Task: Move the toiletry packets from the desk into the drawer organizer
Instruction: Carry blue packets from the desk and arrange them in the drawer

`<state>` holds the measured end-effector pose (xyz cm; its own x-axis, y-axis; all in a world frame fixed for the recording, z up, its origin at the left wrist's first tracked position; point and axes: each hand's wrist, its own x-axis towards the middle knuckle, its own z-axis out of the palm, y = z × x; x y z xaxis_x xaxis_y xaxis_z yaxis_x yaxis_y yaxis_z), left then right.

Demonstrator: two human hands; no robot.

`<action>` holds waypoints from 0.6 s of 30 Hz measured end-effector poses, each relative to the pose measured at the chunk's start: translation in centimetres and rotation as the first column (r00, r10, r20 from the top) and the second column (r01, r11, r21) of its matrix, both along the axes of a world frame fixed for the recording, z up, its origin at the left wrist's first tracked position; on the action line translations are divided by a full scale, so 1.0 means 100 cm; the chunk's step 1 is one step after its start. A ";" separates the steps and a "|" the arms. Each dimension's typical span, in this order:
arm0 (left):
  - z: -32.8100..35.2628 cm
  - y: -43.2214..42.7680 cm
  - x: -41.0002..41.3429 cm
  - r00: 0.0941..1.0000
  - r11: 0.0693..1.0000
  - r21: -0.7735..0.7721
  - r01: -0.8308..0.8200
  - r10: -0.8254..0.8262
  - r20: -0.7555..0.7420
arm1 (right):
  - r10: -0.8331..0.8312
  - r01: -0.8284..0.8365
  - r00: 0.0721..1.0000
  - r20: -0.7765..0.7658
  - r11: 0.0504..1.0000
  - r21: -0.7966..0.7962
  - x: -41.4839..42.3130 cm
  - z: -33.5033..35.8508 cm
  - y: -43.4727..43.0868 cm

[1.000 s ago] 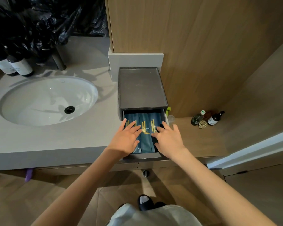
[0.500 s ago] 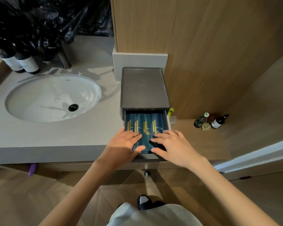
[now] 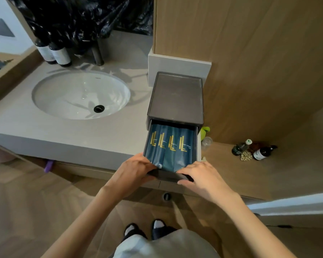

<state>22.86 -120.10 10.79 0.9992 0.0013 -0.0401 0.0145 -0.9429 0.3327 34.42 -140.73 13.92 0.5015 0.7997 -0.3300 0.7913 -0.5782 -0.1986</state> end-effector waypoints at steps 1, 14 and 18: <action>0.002 -0.001 -0.002 1.000 1.000 -0.006 -0.005 0.005 0.015 | -0.003 0.003 1.000 -0.003 1.000 0.015 0.001 0.004 0.001; 0.028 0.111 -0.109 0.829 0.885 -0.212 -0.413 0.462 0.316 | -0.007 0.011 1.000 -0.013 0.955 0.295 -0.044 0.053 0.139; 0.032 0.195 -0.172 0.793 0.841 -0.174 -0.513 0.542 0.280 | 0.012 0.004 0.999 -0.046 0.939 0.343 -0.088 0.040 0.232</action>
